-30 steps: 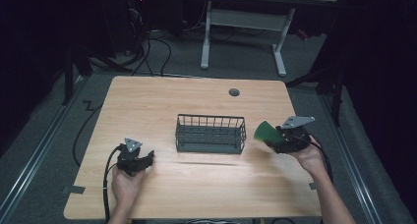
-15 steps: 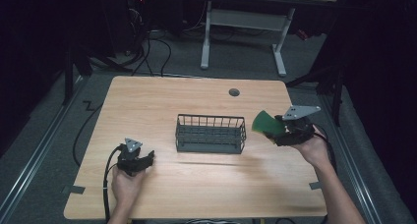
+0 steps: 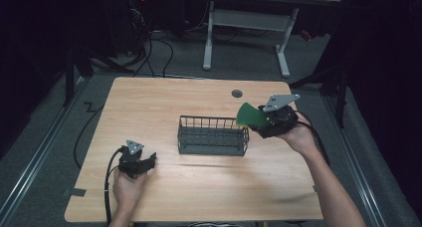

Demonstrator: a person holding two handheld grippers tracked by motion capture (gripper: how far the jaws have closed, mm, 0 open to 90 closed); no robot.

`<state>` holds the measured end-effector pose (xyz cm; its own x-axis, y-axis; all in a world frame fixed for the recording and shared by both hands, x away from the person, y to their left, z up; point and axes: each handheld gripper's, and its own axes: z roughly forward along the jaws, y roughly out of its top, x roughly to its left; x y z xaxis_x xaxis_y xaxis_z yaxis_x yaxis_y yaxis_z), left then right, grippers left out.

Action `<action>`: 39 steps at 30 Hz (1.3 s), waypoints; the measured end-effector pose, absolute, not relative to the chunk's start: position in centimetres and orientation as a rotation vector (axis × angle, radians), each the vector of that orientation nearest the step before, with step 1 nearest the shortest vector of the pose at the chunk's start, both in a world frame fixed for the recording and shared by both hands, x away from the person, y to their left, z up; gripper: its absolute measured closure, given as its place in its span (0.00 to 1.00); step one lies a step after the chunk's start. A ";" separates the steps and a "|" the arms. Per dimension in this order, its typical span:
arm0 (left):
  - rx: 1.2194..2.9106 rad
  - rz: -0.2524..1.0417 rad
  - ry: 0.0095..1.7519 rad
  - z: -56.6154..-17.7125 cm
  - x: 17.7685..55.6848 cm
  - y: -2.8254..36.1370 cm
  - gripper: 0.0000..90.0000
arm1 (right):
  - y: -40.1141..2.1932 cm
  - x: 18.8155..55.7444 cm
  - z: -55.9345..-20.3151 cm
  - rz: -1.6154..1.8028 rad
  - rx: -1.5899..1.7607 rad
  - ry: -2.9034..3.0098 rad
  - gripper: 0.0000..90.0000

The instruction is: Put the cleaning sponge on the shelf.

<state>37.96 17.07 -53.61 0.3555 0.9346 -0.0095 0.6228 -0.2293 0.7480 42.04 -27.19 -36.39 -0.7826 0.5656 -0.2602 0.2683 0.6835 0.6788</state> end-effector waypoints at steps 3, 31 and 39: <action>1.951 0.597 1.352 -53.6 38.0 17.1 0.41 | -26.3 42.6 -36.5 0.877 0.614 2.457 0.30; 1.951 0.598 1.353 -53.6 37.9 17.1 0.41 | -22.4 45.4 -39.2 0.797 0.522 2.572 0.30; 1.951 0.598 1.353 -53.6 37.9 17.1 0.41 | -21.8 45.7 -40.0 0.768 0.507 2.600 0.29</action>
